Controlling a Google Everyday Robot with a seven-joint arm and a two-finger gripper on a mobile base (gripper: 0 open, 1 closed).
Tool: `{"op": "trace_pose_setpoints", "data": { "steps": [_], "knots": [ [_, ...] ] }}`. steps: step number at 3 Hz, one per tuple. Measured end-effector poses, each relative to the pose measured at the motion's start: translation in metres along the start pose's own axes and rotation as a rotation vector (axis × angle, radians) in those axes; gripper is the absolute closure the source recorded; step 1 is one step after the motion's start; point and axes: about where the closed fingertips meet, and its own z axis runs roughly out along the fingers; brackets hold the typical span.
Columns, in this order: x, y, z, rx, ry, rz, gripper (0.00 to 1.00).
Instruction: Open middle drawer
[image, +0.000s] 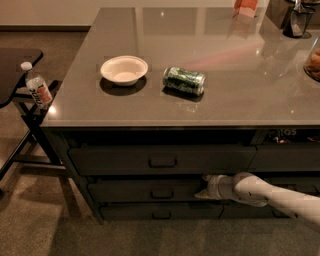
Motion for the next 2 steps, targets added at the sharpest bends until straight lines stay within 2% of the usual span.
{"op": "trace_pose_setpoints", "data": {
  "steps": [1, 2],
  "knots": [
    [0.0, -0.001, 0.0, 0.0, 0.0, 0.0, 0.89],
    [0.0, -0.011, -0.001, 0.0, 0.0, 0.0, 1.0]
  ]
}}
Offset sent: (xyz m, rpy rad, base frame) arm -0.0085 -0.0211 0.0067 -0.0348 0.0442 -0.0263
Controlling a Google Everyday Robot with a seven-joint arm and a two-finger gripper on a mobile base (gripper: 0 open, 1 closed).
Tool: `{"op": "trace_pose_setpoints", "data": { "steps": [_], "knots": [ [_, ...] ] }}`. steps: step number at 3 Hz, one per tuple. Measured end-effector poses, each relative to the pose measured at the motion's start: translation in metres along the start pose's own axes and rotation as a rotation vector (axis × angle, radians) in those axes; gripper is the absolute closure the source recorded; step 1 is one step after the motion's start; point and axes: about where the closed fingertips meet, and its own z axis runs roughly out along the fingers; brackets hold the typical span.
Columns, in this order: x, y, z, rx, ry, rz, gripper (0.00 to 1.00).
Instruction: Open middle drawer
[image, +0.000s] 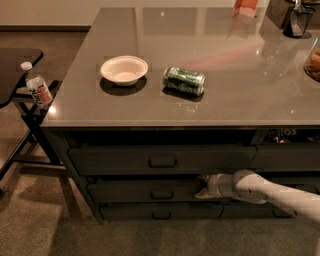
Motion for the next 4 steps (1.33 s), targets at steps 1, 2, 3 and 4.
{"op": "trace_pose_setpoints", "data": {
  "steps": [1, 2, 3, 4],
  "knots": [
    [-0.001, -0.005, -0.002, 0.0, 0.0, 0.0, 1.0],
    [-0.008, -0.009, -0.013, 0.028, -0.002, -0.018, 1.0],
    [-0.008, -0.006, -0.013, 0.028, -0.002, -0.017, 1.0],
    [-0.008, -0.006, -0.013, 0.028, -0.002, -0.017, 0.82]
  ]
}}
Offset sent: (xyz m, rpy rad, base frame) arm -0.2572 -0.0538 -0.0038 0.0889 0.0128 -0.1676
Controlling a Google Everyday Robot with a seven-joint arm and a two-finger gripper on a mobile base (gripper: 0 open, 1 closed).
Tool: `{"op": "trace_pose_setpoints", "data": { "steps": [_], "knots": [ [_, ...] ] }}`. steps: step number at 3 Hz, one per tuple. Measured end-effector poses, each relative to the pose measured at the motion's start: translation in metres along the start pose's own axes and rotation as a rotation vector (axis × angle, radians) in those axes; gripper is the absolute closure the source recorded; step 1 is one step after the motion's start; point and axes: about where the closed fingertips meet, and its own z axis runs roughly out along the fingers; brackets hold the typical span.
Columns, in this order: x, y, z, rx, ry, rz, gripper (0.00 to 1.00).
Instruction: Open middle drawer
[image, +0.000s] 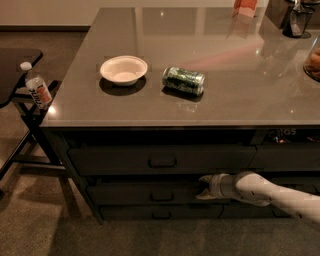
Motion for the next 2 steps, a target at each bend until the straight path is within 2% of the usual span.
{"op": "trace_pose_setpoints", "data": {
  "steps": [2],
  "knots": [
    [0.0, 0.0001, 0.0001, 0.0, 0.0, 0.0, 0.36]
  ]
}}
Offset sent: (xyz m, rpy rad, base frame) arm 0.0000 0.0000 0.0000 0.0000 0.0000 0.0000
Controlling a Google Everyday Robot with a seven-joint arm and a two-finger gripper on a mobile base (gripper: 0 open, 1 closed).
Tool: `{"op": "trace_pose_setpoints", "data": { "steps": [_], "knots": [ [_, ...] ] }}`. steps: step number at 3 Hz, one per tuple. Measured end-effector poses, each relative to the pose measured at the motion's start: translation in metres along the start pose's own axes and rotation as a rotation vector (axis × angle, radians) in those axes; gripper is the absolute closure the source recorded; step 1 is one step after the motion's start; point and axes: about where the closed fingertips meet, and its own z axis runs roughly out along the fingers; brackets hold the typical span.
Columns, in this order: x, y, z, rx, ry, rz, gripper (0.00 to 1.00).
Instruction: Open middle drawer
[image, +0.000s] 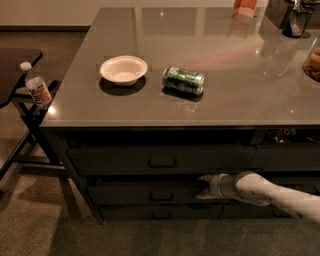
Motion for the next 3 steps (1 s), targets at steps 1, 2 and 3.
{"op": "trace_pose_setpoints", "data": {
  "steps": [1, 2, 3],
  "knots": [
    [0.0, 0.0, 0.0, -0.001, 0.0, 0.0, 0.38],
    [0.033, 0.039, -0.019, -0.035, 0.002, 0.043, 0.61],
    [0.029, 0.036, -0.023, -0.036, 0.002, 0.044, 0.85]
  ]
}}
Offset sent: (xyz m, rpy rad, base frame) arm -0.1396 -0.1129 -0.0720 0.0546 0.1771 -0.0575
